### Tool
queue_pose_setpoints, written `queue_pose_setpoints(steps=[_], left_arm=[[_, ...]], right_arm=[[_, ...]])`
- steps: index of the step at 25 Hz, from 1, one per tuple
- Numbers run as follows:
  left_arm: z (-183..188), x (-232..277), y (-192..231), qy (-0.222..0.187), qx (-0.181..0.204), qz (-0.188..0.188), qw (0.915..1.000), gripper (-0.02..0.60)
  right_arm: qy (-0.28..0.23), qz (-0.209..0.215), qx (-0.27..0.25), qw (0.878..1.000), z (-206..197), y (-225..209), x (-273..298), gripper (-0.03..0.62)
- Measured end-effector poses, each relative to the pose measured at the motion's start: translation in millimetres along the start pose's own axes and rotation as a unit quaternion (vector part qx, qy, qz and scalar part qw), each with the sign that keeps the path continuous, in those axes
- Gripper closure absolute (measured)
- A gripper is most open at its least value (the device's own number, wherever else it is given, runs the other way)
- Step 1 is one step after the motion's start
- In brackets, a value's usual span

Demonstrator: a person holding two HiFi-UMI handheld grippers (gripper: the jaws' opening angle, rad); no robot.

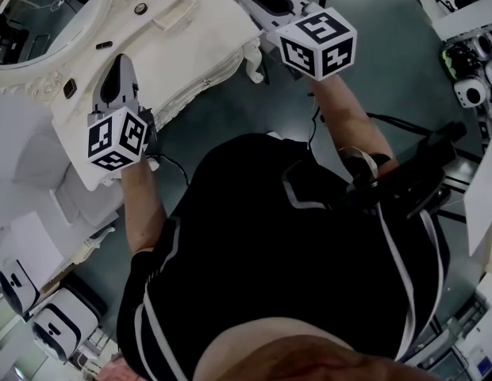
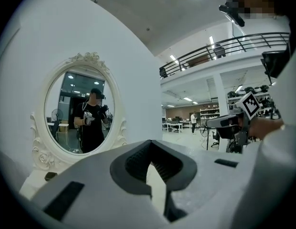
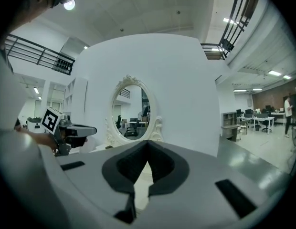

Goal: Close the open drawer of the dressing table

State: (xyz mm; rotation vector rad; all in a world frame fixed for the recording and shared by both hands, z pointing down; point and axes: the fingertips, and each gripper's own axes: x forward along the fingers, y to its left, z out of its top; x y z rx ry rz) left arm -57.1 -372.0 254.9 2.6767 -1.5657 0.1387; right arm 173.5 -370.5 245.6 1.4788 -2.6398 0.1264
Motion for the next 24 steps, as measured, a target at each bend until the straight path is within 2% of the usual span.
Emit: queue_pose_setpoints(steps=[5,9,24], left_arm=[[5,-4,-6,-0.006,-0.012,-0.001,0.9999,0.578],[3,-7,-1,-0.010,-0.033,-0.001,0.9994,0.578],[3,-16,-9,-0.003,-0.010,0.009,0.9999,0.578]], right_arm=[[-0.001,-0.005,-0.004,1.000,3,-2,-7,0.589],[0.006,-0.034,-0.014,0.999,0,-8,-8,0.589],[0.020,-0.037,0.001,0.999,-11,-13,-15,0.589]])
